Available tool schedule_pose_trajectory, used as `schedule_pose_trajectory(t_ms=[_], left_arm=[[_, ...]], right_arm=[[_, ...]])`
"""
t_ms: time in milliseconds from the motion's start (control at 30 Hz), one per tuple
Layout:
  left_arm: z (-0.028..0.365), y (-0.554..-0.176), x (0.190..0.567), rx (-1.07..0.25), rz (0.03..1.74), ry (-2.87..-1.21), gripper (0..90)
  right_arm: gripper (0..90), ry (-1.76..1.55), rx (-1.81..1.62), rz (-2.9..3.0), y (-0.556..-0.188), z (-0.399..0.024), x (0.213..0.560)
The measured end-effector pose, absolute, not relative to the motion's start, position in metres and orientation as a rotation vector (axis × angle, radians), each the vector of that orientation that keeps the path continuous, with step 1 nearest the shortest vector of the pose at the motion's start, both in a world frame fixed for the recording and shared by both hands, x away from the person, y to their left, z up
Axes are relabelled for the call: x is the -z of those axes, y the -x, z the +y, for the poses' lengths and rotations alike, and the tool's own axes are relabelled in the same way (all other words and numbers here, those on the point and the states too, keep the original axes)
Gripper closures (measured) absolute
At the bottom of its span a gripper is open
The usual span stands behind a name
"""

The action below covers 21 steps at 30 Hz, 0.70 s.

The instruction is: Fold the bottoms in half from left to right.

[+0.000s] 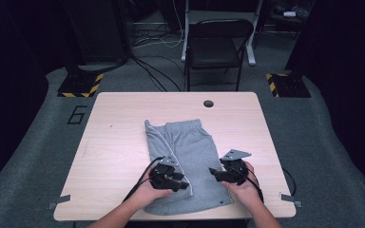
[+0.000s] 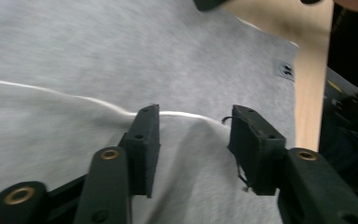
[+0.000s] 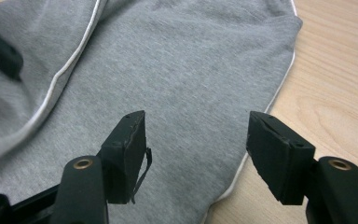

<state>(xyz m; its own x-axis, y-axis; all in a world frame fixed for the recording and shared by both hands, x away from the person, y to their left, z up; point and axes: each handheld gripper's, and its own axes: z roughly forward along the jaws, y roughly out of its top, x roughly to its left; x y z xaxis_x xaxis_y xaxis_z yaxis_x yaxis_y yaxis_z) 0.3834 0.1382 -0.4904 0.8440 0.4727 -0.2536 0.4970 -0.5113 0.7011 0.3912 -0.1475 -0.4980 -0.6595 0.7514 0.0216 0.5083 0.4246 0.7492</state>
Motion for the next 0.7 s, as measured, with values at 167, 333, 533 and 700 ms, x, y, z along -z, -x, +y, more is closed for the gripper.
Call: schedule_pose_trajectory(t_ms=[167, 333, 533, 700], left_arm=[[0.163, -0.391, 0.478, -0.046, 0.757, -2.148, 47.8], [0.193, -0.393, 0.473, -0.126, 0.831, -2.117, 47.5], [0.222, -0.396, 0.471, -0.195, 0.905, -2.099, 47.7], [0.231, -0.403, 0.475, -0.202, 0.955, -2.081, 47.8]], right_arm=[[38.8, -1.055, -1.074, 2.379, -0.390, -0.141, 0.499], [45.9, -1.003, -1.111, 2.386, -0.385, -0.125, 0.497], [55.3, -0.995, -1.155, 2.474, -0.378, -0.103, 0.497], [58.0, -0.971, -1.146, 2.545, -0.371, -0.081, 0.503]])
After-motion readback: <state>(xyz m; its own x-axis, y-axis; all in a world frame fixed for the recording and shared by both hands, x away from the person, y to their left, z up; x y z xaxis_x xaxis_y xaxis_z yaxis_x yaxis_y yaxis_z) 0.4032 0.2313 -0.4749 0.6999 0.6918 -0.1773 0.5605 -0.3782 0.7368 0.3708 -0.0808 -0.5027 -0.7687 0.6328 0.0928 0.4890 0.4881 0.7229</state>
